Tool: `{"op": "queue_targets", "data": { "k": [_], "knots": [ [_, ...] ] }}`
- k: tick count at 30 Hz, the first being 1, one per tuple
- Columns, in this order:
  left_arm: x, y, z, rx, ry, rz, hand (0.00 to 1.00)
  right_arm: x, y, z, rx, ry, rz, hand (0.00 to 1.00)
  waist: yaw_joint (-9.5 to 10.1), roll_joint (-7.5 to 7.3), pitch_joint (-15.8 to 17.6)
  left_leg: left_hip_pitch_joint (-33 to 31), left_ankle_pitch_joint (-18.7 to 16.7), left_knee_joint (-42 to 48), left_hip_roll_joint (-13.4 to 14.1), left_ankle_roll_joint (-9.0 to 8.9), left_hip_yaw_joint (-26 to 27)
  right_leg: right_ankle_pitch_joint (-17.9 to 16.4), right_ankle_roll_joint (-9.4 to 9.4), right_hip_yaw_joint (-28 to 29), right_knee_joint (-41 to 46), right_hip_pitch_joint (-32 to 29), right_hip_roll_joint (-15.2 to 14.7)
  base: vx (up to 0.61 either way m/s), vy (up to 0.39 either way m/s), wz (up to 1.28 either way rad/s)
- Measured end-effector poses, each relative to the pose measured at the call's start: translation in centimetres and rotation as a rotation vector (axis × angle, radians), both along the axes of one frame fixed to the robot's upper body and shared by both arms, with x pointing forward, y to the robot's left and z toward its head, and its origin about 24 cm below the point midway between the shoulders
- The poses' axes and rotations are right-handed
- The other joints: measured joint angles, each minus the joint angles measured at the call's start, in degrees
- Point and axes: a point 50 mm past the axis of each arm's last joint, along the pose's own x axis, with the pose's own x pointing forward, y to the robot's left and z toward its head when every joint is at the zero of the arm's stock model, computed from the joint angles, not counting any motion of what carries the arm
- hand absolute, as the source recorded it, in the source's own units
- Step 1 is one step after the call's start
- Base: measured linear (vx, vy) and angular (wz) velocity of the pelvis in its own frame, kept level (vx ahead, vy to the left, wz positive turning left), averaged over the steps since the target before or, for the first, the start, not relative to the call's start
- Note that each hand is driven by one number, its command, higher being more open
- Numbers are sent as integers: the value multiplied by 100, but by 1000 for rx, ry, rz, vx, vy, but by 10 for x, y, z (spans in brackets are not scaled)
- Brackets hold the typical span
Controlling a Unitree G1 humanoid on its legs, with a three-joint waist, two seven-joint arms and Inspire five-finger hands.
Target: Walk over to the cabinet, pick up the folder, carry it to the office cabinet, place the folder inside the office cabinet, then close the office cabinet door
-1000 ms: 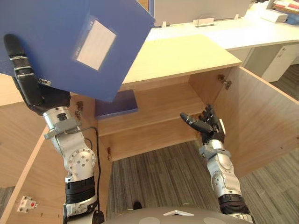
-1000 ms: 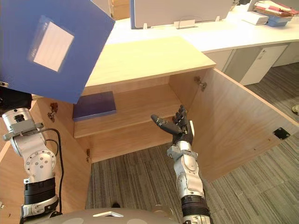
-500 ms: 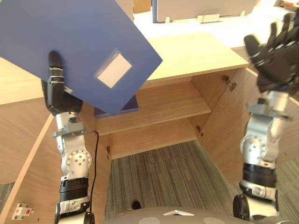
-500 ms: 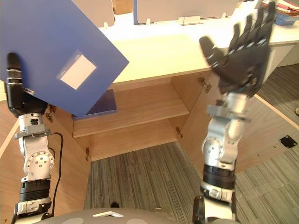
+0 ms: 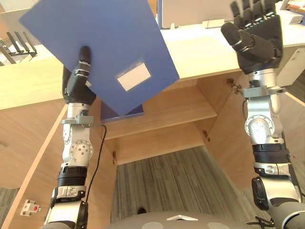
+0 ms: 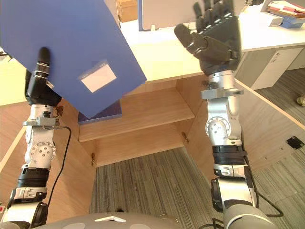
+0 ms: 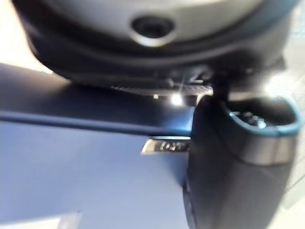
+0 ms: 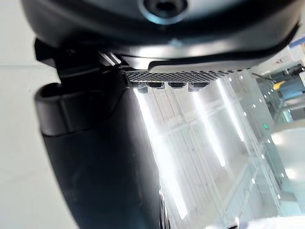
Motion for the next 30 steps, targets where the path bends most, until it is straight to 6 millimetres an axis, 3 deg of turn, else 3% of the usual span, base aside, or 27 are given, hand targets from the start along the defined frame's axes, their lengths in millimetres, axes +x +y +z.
{"op": "queue_targets", "data": {
  "k": [6,13,19,25,26,30],
  "knots": [
    [9,-9,-9,22,56,-61,0,13,21,11,-121,6,95,100,124,-126,-78,-42,21,3,10,-13,-66,45,-15,-78,-88,42,27,5,-2,6],
    [18,-15,17,109,-43,-131,0,33,45,3,-260,109,180,100,208,-217,-119,-107,83,1,17,-2,-179,53,-29,-184,-81,41,37,-8,-3,7],
    [17,-28,22,178,-81,-219,0,42,62,3,-387,148,237,100,266,-232,-110,-133,118,-2,60,-21,-188,74,-59,-191,-88,21,79,0,0,0],
    [17,-29,22,182,-81,-222,0,48,60,7,-464,164,214,100,274,-289,-84,-164,134,0,66,-21,-181,104,-62,-191,-115,-4,88,0,0,0],
    [17,-29,22,185,-81,-222,0,49,60,7,-468,168,213,0,275,-297,-78,-166,134,0,66,-21,-178,109,-62,-190,-122,-3,88,0,0,0],
    [17,-27,23,220,-78,-216,0,51,63,1,-549,190,210,0,274,-326,-63,-188,134,1,66,-21,-148,156,-63,-169,-191,-9,95,4,4,-3]
  ]
}}
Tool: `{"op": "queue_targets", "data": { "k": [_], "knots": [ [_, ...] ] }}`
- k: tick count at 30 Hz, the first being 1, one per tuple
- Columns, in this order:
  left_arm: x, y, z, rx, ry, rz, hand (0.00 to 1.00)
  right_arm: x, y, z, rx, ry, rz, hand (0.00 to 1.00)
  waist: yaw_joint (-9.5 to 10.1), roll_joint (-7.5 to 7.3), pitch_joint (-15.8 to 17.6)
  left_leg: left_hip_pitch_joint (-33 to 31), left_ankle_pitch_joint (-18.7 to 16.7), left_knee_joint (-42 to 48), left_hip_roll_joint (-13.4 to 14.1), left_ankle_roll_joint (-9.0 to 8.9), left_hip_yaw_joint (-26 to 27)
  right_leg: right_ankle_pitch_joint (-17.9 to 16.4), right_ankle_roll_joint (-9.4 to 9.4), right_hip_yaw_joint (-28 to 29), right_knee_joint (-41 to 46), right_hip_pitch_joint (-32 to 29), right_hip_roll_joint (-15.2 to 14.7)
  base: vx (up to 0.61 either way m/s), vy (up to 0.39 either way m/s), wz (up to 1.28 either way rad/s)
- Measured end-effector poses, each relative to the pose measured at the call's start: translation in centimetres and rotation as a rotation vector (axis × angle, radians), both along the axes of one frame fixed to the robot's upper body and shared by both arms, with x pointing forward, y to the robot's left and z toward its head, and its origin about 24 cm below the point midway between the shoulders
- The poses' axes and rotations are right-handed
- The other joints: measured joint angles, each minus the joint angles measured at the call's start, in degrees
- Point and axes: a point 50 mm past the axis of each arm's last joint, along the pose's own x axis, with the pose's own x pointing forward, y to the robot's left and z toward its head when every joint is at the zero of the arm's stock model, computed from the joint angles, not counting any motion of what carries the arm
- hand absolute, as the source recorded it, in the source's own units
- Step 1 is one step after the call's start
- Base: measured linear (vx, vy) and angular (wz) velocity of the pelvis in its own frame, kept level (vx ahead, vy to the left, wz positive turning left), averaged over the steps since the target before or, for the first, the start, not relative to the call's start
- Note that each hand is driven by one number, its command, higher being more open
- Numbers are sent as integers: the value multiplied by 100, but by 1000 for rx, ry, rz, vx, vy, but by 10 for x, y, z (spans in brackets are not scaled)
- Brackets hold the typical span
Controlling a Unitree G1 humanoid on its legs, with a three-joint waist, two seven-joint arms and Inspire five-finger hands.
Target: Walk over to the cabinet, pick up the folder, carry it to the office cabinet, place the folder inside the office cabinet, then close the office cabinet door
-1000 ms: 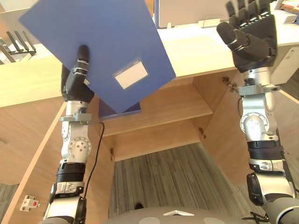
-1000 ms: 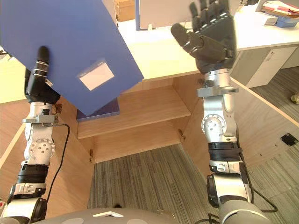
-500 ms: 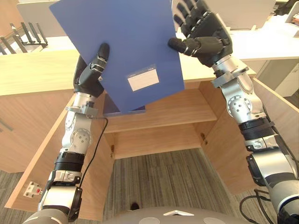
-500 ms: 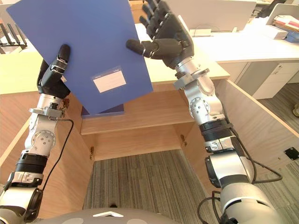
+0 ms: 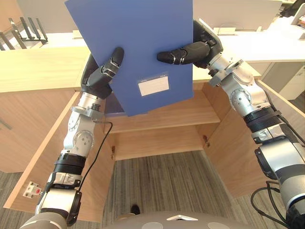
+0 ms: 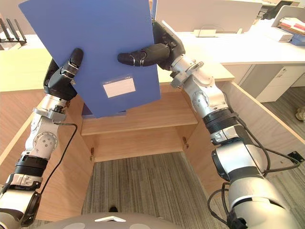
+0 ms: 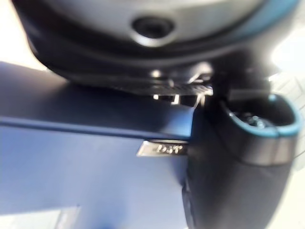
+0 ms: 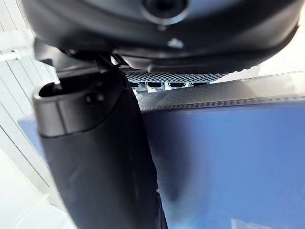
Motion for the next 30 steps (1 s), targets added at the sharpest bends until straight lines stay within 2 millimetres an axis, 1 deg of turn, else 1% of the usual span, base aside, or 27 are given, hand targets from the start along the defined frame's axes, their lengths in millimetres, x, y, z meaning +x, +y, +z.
{"op": "queue_targets", "data": {
  "k": [2,4,8,11,12,13,14,16,17,19,21,24,25,27,28,30],
  "knots": [
    [0,-1,-1,28,7,-9,0,0,3,-7,-44,21,15,0,1,-21,12,-5,-2,1,3,-1,7,0,0,5,-2,-8,2,0,0,0],
    [0,-2,-2,33,15,-11,0,-1,3,-9,-67,30,25,0,7,-31,20,-7,-6,1,6,-5,11,0,0,8,-4,-10,2,0,0,0],
    [1,-3,-3,29,29,-2,0,-2,3,-14,-52,45,62,0,13,-71,44,-7,-17,6,15,-19,24,0,-1,17,-9,-11,-1,0,0,0],
    [0,-10,-9,40,48,-25,0,-4,-5,-33,2,112,41,0,40,-136,83,-7,-19,18,26,-23,23,-1,-2,14,-11,-7,-6,0,0,0],
    [-2,-12,-15,49,70,-33,100,-5,-7,-44,13,151,26,0,33,-138,85,-7,-20,19,26,-24,25,-1,-2,16,-13,-7,-8,0,0,0],
    [-4,-13,-22,57,95,-41,100,-6,-9,-57,23,195,15,0,26,-137,87,-7,-23,20,25,-28,29,-1,-2,17,-16,-8,-9,0,0,0],
    [-5,-13,-26,59,111,-44,100,-7,-9,-64,32,218,14,0,18,-136,88,-6,-27,20,25,-33,31,-1,-2,19,-18,-7,-9,0,0,0],
    [-9,-17,-39,50,165,-58,100,-13,-13,-89,54,310,4,0,7,-125,96,-5,-37,20,32,-46,32,-4,-6,20,-19,-7,-4,0,0,0],
    [-10,-17,-43,47,175,-60,100,-14,-13,-94,59,327,1,0,-1,-119,100,-3,-39,20,33,-49,32,-5,-7,22,-19,-7,-4,0,0,0],
    [-12,-25,-48,14,192,-76,100,-18,-19,-109,87,393,-30,0,2,-112,117,-4,-43,21,40,-53,33,-7,-11,22,-19,-7,1,0,0,0],
    [-13,-26,-48,3,189,-79,100,-20,-22,-115,120,424,-37,0,-12,-109,126,-1,-46,21,44,-57,35,-10,-14,24,-18,-7,4,0,0,0],
    [-28,-26,-43,-43,141,-80,100,-25,-24,-124,198,446,-44,0,-78,-102,147,0,-62,20,46,-68,45,-19,-23,31,-19,-9,6,0,0,0],
    [-38,-25,-39,-91,105,-66,100,-34,-25,-129,249,446,-32,0,-79,-101,152,4,-67,19,44,-72,44,-29,-35,23,-12,-8,6,0,0,0],
    [-49,-23,-34,-157,61,-42,100,-45,-23,-134,320,439,-15,0,-87,-92,167,13,-69,18,41,-76,42,-43,-29,19,-1,-5,4,0,0,2],
    [-59,-17,-32,-206,29,-4,100,-53,-27,-136,410,425,-28,0,-113,-73,179,23,-70,12,34,-77,26,-59,-27,7,11,9,0,0,0,5],
    [-67,-3,-37,-247,25,72,100,-60,-39,-136,493,396,-75,0,-119,-44,197,39,-72,1,23,-77,1,-76,-21,-14,26,34,0,0,0,7]
  ]
}}
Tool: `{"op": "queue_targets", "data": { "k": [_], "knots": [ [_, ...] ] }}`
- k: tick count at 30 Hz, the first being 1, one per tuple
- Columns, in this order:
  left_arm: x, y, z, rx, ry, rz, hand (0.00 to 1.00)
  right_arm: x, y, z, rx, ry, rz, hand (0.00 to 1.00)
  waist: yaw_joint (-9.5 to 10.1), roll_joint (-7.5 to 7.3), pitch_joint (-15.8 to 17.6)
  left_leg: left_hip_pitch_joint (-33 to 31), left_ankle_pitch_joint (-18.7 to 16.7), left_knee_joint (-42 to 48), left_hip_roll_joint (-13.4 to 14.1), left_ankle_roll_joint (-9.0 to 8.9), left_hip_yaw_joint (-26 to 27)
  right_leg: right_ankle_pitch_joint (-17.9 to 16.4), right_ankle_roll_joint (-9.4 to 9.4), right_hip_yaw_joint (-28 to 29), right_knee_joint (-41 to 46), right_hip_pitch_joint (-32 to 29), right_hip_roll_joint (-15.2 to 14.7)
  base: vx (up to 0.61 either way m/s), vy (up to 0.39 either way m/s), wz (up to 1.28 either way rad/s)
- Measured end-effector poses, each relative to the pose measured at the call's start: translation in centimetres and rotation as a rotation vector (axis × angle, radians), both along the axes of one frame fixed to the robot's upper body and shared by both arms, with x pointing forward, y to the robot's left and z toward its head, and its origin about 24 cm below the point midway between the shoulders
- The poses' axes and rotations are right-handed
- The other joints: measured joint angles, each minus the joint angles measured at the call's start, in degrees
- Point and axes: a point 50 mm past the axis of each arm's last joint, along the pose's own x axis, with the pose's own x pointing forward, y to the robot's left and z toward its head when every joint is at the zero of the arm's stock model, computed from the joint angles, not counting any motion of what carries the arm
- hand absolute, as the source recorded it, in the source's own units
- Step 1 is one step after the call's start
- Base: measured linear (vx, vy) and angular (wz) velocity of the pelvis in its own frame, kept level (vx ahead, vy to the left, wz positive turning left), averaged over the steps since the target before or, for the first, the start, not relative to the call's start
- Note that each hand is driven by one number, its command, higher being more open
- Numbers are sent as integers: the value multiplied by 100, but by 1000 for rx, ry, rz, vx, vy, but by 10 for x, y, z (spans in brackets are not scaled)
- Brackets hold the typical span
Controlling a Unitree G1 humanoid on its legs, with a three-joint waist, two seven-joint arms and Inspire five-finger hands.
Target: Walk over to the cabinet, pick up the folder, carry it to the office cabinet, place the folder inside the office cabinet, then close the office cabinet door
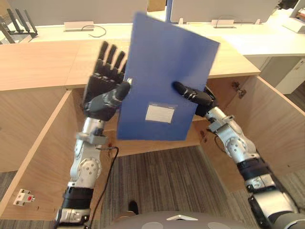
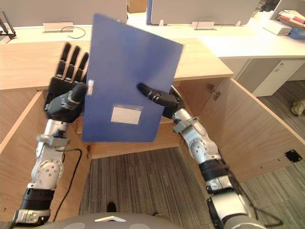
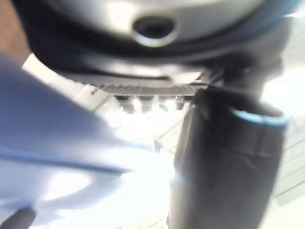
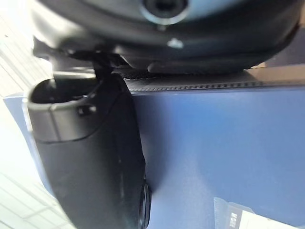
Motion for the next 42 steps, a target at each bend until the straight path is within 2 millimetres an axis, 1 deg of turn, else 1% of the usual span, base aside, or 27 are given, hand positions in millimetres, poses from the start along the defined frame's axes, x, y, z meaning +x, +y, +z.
{"op": "queue_targets", "data": {
  "k": [2,3,4,6,7,8,9,10,11,12,13,14,15,16,18,19,20,21,23,24,26,28,32,33,36,40,42],
  "knots": [
    [-19,34,-18,-74,68,202,100,-13,-34,1,102,-39,-186,0,-33,52,31,39,-8,-3,-30,10,-37,-22,16,-31,13,56,-11,0,0,9],
    [-25,43,-23,-90,92,258,100,-18,-45,0,125,-47,-245,0,-36,59,33,48,-16,-3,-35,10,-43,-27,20,-38,12,68,-16,-5,9,5],
    [-42,64,-38,-124,154,392,100,-30,-69,-4,180,-62,-396,0,-39,63,30,53,-50,-4,-39,21,-45,-38,23,-44,11,74,-22,0,0,0],
    [-59,79,-54,-141,231,508,100,-43,-88,-13,225,-54,-524,0,-37,63,29,51,-67,-4,-45,-3,-44,-51,4,-43,-6,77,-25,0,0,0],
    [-75,86,-69,-148,295,578,100,-59,-102,-26,267,-25,-640,0,-34,64,25,50,-68,-5,-47,-3,-44,-51,3,-44,-15,80,-28,0,0,0],
    [-77,85,-70,-141,295,577,100,-62,-104,-30,273,-17,-660,0,-30,65,24,51,-69,-5,-47,-4,-44,-53,1,-45,-15,82,-28,0,0,0],
    [-83,82,-76,-132,328,583,100,-74,-106,-44,298,26,-720,0,-34,94,6,52,-70,-6,-46,-4,-44,-58,-5,-47,-17,84,-28,0,0,0],
    [-89,78,-89,-131,388,581,100,-86,-103,-60,323,83,-759,0,-50,145,-25,51,-71,-7,-43,-5,-37,-62,-9,-47,-20,82,-28,0,0,0],
    [-92,74,-98,-145,428,573,100,-92,-100,-69,335,117,-773,0,-54,177,-45,54,-77,-7,-39,-11,-24,-66,-9,-46,-20,82,-31,8,7,-6],
    [-97,65,-118,-184,522,555,100,-107,-94,-87,357,193,-800,0,-50,235,-82,69,-90,-7,-31,-19,14,-69,-8,-57,-18,86,-56,19,11,-10],
    [-106,53,-140,-232,633,523,100,-123,-84,-106,380,286,-826,0,-46,262,-98,107,-108,-7,-22,-27,74,-54,23,-58,-12,109,-58,27,8,-10],
    [-111,47,-151,-251,689,504,100,-131,-79,-115,395,332,-838,0,-43,271,-104,136,-121,-7,-19,-35,85,-64,32,-59,-9,136,-58,35,-6,-5],
    [-118,37,-166,-267,777,464,100,-145,-70,-128,419,398,-856,0,-37,290,-112,169,-145,-7,-12,-37,90,-91,48,-73,2,189,-59,0,0,0],
    [-131,22,-186,-289,900,409,100,-159,-56,-145,446,493,-846,0,-41,273,-113,207,-191,-7,-7,0,136,-139,59,-72,76,186,-78,33,-7,-1],
    [-142,4,-203,-289,1014,341,100,-167,-42,-163,462,592,-822,0,-33,249,-104,236,-209,-7,-4,5,215,-178,74,-71,128,186,-100,0,0,0],
    [-145,-1,-208,-283,1045,319,100,-168,-38,-168,462,624,-808,0,-28,234,-98,243,-217,-7,-3,3,245,-196,89,-69,146,184,-108,0,0,0],
    [-150,-10,-216,-260,1102,280,100,-171,-26,-179,458,696,-762,0,-9,195,-101,246,-223,-6,-6,6,271,-229,95,-74,201,167,-130,0,0,0],
    [-151,-12,-219,-247,1121,269,100,-171,-20,-183,454,725,-738,0,3,176,-109,247,-227,-6,-7,6,279,-233,99,-74,205,167,-133,0,0,0],
    [-155,-18,-226,-203,1172,234,100,-174,0,-195,429,821,-637,0,87,129,-125,277,-256,-6,-16,-4,389,-301,94,-77,286,163,-179,33,18,2],
    [-156,-19,-227,-195,1181,225,100,-176,4,-198,428,842,-616,0,109,125,-127,293,-267,-6,-29,2,395,-317,106,-88,324,167,-202,43,22,10],
    [-159,-24,-232,-170,1212,201,100,-178,17,-205,420,904,-546,0,156,117,-142,346,-308,-6,-90,18,404,-475,122,-114,451,174,-294,44,33,11],
    [-161,-25,-235,-171,1231,196,100,-176,24,-207,413,923,-508,0,159,120,-144,344,-334,-6,-136,34,392,-518,163,-128,490,170,-347,71,40,7],
    [-167,-28,-242,-168,1276,185,100,-178,27,-212,411,953,-502,0,161,107,-152,342,-362,-6,-215,26,368,-522,213,-145,504,187,-413,101,34,4],
    [-168,-30,-244,-163,1293,178,100,-179,28,-215,417,973,-506,0,153,97,-156,339,-342,-6,-236,61,357,-525,223,-147,501,188,-423,115,15,5],
    [-166,-29,-249,-134,1318,170,100,-177,30,-223,456,1018,-522,0,144,89,-155,342,-324,-4,-255,77,330,-530,229,-172,484,200,-420,85,2,6],
    [-162,-30,-252,-110,1357,200,100,-174,32,-227,590,1056,-567,0,132,115,-144,361,-305,-5,-246,58,237,-532,227,-293,442,291,-409,29,-10,11],
    [-162,-29,-253,-107,1368,217,100,-170,33,-227,624,1060,-584,0,132,136,-133,360,-287,-6,-231,45,230,-533,225,-300,444,292,-409,-8,-2,4]
  ]
}}
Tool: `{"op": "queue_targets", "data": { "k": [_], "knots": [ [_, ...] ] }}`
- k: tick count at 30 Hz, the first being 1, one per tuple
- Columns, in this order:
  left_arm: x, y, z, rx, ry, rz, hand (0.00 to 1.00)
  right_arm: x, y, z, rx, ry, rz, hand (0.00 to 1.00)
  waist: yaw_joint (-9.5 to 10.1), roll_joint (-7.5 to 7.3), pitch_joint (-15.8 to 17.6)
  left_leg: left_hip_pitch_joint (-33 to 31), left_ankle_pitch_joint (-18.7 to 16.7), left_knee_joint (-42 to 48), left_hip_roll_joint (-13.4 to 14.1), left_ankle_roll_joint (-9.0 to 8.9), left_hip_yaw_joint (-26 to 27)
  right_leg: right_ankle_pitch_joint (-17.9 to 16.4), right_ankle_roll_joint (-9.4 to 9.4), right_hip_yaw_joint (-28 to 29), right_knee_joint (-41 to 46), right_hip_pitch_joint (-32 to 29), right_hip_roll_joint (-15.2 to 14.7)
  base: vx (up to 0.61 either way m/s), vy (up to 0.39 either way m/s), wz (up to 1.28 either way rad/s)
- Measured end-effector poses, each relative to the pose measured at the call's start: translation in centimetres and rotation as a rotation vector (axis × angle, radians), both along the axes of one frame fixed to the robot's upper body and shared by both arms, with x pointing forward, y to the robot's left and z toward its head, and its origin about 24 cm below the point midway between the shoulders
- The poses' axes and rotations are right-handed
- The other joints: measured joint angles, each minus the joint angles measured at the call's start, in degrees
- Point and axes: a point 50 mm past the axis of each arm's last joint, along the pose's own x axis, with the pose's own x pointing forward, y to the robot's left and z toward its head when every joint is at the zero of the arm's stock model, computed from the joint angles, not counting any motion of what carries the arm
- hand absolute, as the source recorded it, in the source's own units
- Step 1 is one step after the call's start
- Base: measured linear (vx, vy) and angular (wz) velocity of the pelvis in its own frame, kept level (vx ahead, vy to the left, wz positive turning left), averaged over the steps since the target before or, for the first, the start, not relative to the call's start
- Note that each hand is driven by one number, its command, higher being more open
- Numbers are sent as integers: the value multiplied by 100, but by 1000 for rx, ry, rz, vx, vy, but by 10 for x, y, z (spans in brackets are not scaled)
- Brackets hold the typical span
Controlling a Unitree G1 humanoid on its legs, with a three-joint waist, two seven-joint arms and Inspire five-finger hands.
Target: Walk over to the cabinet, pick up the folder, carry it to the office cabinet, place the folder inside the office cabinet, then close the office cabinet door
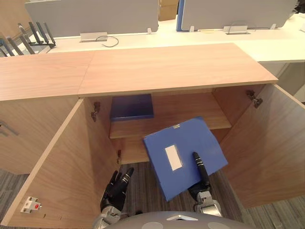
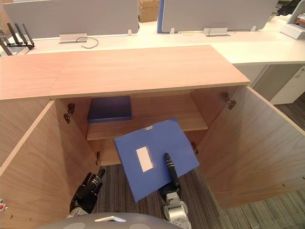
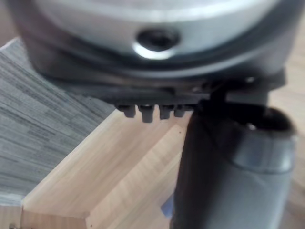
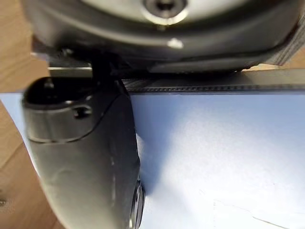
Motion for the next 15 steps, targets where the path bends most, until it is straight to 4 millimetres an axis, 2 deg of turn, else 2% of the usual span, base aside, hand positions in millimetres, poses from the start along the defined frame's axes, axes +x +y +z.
{"op": "queue_targets", "data": {
  "k": [5,9,12,15],
  "knots": [
    [-3,1,-3,22,41,7,100,3,-1,1,17,5,-36,0,3,46,39,-4,-8,-2,25,-49,-43,-27,-13,-38,45,-41,6,-70,11,3],
    [-9,5,-8,93,118,-38,100,3,2,-4,18,45,-33,0,4,26,68,-21,-36,-3,8,-13,-43,-112,-36,-13,132,-103,-20,-34,16,0],
    [-19,15,-18,171,229,-95,100,8,3,-8,7,90,-28,0,8,-6,129,-21,-72,-2,-109,42,-21,-346,17,71,594,-338,-218,13,25,-2],
    [-32,25,-25,217,334,-86,100,16,4,-9,18,112,-42,0,18,-34,185,1,-54,1,-204,87,2,-385,89,152,857,-439,-323,54,22,-4]
  ]
}}
